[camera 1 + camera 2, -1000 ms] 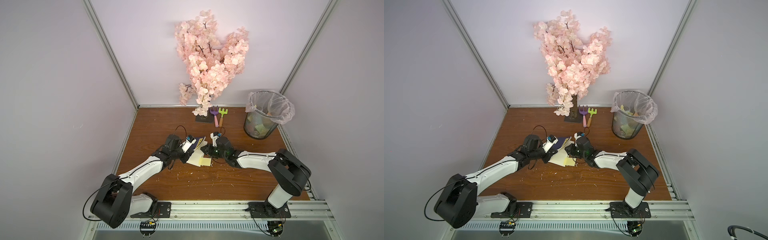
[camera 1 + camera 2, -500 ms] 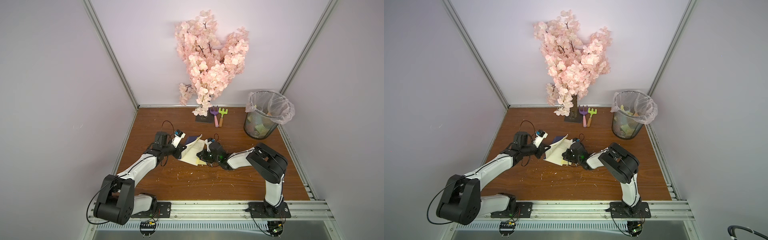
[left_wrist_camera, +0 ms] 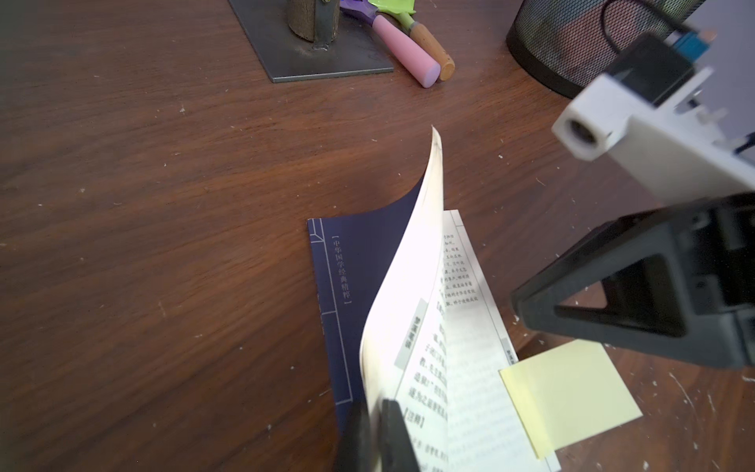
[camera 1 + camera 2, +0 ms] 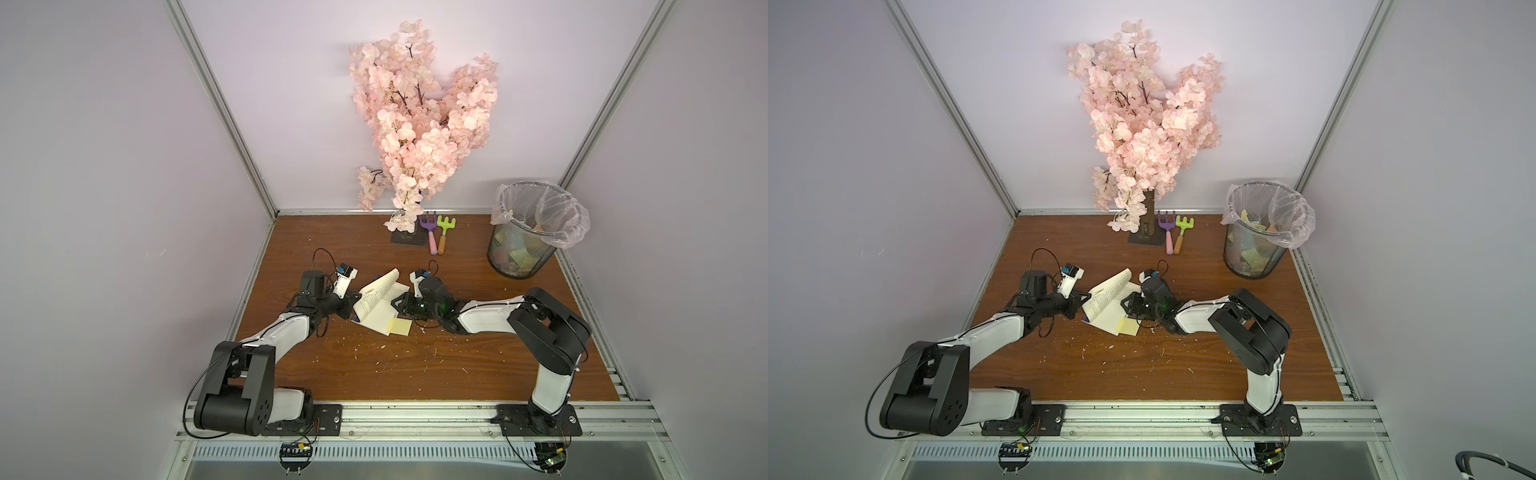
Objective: Peel off the used sticky note
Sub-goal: Turn the page of the book at the center of the board, then tear off the note from the book.
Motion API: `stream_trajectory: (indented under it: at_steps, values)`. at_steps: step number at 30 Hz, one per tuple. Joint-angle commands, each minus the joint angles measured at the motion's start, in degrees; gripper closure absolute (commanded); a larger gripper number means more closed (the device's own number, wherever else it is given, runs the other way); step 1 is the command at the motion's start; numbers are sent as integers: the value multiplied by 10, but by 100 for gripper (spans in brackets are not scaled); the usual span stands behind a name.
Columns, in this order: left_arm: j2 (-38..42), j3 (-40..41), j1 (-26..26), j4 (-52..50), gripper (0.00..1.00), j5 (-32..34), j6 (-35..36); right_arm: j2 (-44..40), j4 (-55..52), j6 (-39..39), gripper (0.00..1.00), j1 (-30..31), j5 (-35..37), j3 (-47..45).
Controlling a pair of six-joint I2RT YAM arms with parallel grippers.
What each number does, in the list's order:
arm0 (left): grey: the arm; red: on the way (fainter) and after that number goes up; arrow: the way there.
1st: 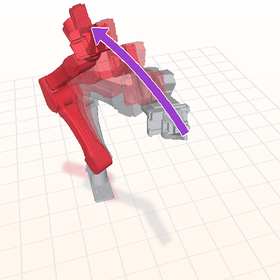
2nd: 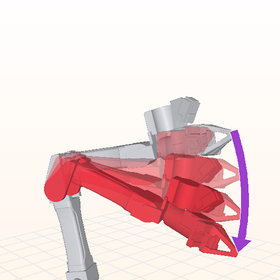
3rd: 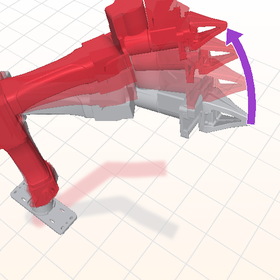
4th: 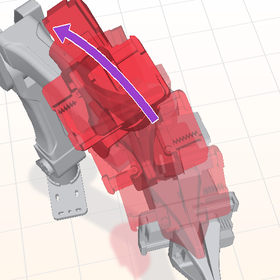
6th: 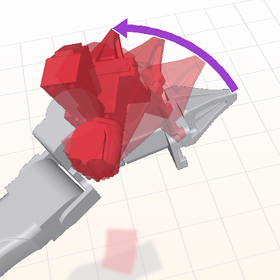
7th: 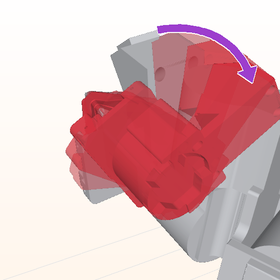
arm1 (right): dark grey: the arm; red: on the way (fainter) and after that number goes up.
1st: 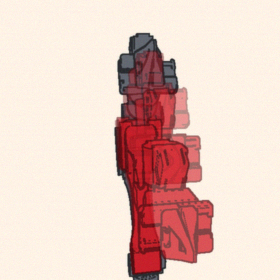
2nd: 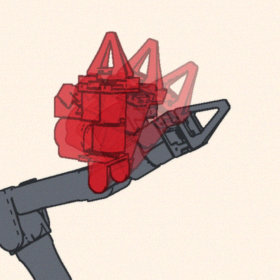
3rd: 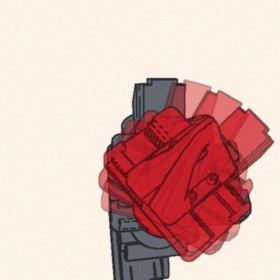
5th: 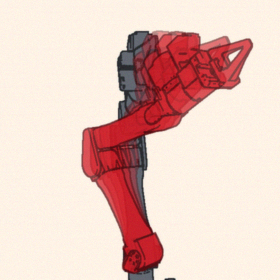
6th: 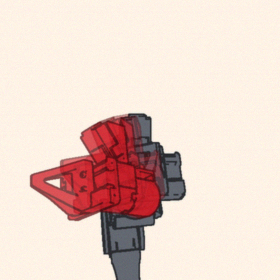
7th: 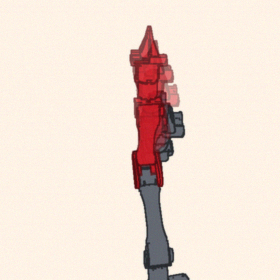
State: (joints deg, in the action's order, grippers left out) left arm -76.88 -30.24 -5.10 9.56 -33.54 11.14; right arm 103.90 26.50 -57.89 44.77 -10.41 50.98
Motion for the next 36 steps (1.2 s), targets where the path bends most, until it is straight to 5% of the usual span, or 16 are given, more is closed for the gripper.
stream_trajectory:
  at_steps: [1,11,24,29,34,36]
  values:
    - [-7,9,10,-12,99,25,-6,-56,-36,37,56,-9,1,1]
    - [-10,12,10,-5,99,25,-11,-111,-14,15,43,-5,-29,-129]
    - [-19,14,10,-6,99,23,-10,-22,107,-30,46,22,-74,-126]
    - [-19,13,11,-6,99,19,-11,-6,109,-29,64,23,-62,-105]
    - [-20,12,10,-11,99,17,-9,-26,47,-2,97,26,-25,-95]
    - [-19,12,10,-11,99,19,-9,-40,20,11,100,26,-7,-97]
